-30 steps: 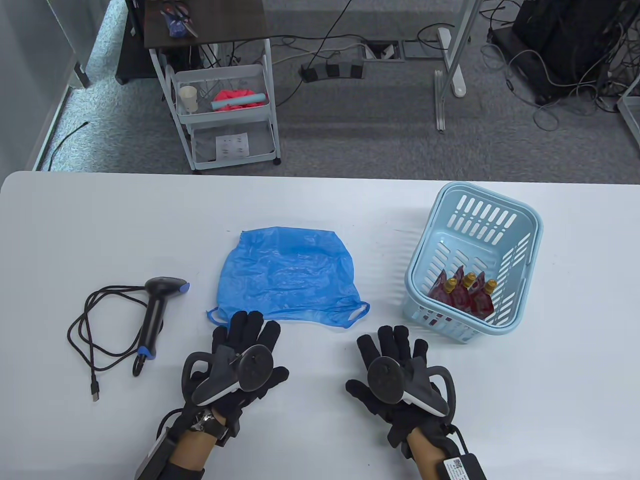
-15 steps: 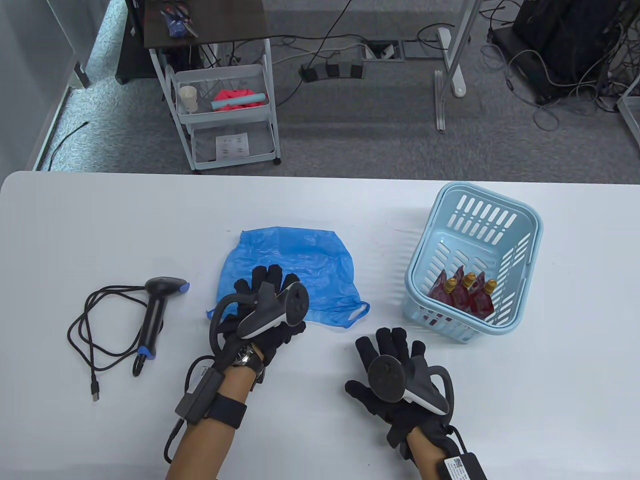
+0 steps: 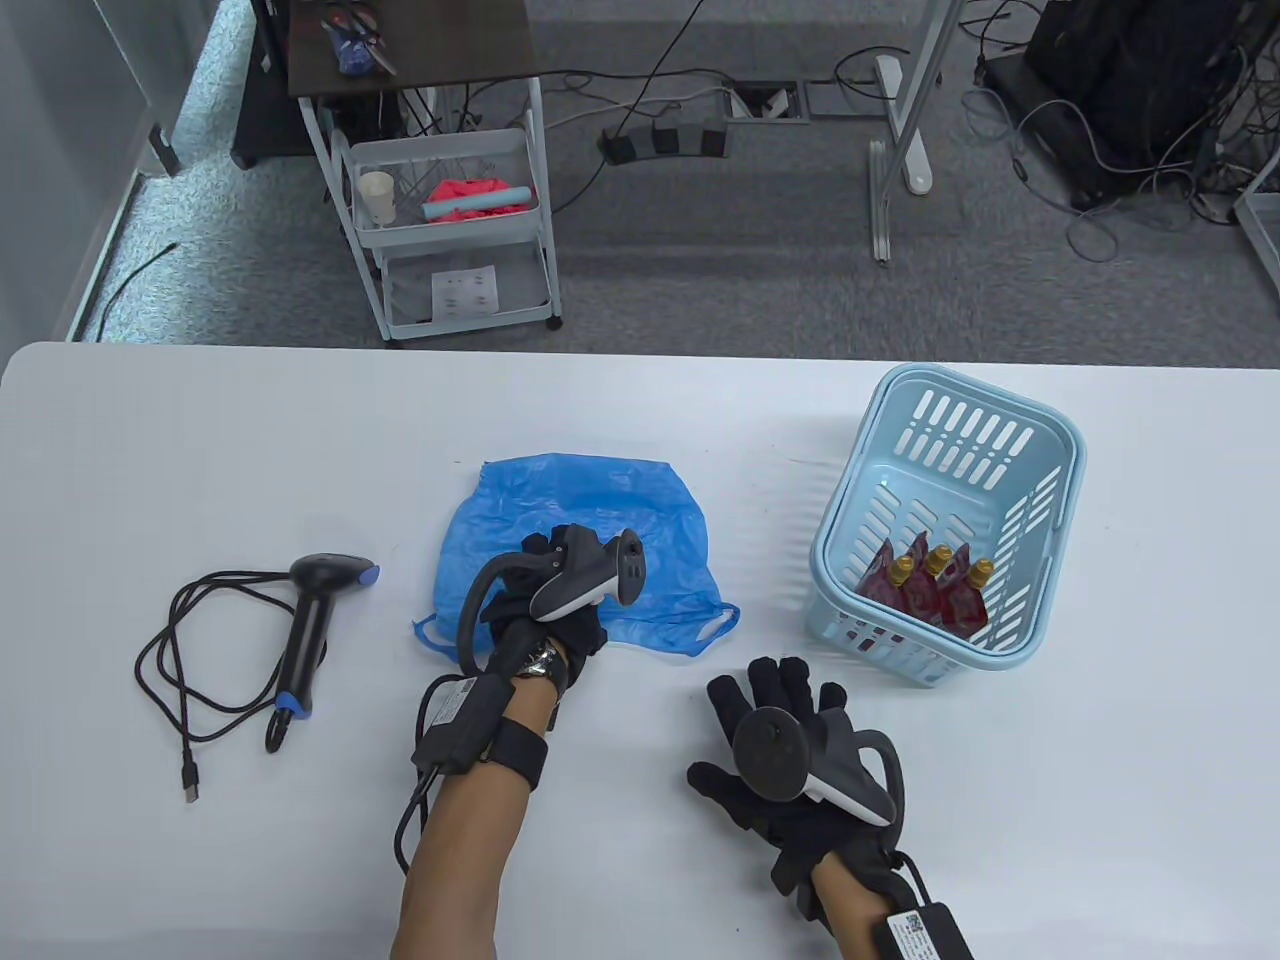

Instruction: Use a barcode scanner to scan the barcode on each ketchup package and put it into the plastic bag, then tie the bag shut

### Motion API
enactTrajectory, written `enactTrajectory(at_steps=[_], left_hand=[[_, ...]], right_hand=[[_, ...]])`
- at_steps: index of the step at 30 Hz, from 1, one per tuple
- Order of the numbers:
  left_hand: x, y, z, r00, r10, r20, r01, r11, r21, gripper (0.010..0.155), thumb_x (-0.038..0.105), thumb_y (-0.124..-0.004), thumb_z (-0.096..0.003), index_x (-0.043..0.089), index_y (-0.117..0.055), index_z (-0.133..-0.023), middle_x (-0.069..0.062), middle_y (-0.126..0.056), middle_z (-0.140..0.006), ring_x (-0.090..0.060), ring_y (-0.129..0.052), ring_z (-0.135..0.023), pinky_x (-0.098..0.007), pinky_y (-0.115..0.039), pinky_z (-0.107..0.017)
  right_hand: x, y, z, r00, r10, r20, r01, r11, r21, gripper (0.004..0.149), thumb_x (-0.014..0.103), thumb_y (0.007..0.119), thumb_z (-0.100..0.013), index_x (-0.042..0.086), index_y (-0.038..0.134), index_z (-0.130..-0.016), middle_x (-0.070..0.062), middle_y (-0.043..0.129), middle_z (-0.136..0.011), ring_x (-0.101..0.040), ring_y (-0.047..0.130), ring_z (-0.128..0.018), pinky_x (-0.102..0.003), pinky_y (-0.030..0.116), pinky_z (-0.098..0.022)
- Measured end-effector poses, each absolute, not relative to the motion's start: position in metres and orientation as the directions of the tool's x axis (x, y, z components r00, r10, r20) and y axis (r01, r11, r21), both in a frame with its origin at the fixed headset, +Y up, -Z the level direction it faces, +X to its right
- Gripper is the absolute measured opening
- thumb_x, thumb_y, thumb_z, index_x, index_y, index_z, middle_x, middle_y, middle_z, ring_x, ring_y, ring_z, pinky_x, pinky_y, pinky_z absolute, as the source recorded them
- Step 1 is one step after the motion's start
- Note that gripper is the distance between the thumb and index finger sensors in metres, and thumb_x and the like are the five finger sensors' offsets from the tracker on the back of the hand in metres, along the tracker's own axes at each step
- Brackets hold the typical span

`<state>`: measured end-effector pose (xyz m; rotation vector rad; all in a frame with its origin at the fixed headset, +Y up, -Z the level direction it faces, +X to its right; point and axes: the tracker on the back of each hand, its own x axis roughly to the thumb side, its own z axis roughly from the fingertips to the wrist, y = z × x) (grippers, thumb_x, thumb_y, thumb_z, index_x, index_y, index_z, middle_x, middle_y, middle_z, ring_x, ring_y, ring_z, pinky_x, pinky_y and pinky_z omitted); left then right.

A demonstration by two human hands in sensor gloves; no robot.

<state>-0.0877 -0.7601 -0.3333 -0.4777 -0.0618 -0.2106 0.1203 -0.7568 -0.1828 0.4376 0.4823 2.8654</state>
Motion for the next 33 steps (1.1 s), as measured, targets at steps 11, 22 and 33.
enactTrajectory(at_steps=[11,22,33], left_hand=[[-0.094,-0.771,-0.349,0.995,-0.086,0.048,0.098,0.863,-0.496,0.068,0.048,-0.085,-0.0418,0.035,-0.056,-0.103,0.001,-0.056,-0.11,-0.031,-0.075,-0.092,-0.051,-0.069,-0.07],[-0.098,-0.771,-0.363,0.996,-0.093,-0.012,0.078,0.889,-0.45,0.037,0.039,-0.082,-0.0457,0.034,-0.077,-0.082,0.009,-0.08,-0.087,-0.023,-0.093,-0.07,-0.044,-0.08,-0.058],[-0.111,-0.711,-0.35,0.999,-0.009,0.052,0.025,0.951,-0.307,0.037,0.041,-0.083,-0.0442,0.031,-0.076,-0.079,0.01,-0.086,-0.078,-0.018,-0.098,-0.057,-0.04,-0.086,-0.048]], right_hand=[[0.123,-0.756,-0.184,-0.934,0.261,0.244,-0.168,-0.923,0.346,0.083,0.061,0.064,-0.054,0.018,0.03,-0.116,-0.026,0.02,-0.119,-0.052,0.015,-0.108,-0.073,0.013,-0.071],[0.128,-0.755,-0.186,-0.935,0.274,0.226,-0.189,-0.922,0.337,0.082,0.06,0.064,-0.055,0.017,0.031,-0.116,-0.027,0.021,-0.119,-0.053,0.015,-0.108,-0.073,0.013,-0.071],[0.131,-0.754,-0.186,-0.935,0.272,0.226,-0.192,-0.927,0.322,0.082,0.06,0.064,-0.055,0.017,0.031,-0.116,-0.027,0.021,-0.119,-0.053,0.016,-0.107,-0.073,0.013,-0.071]])
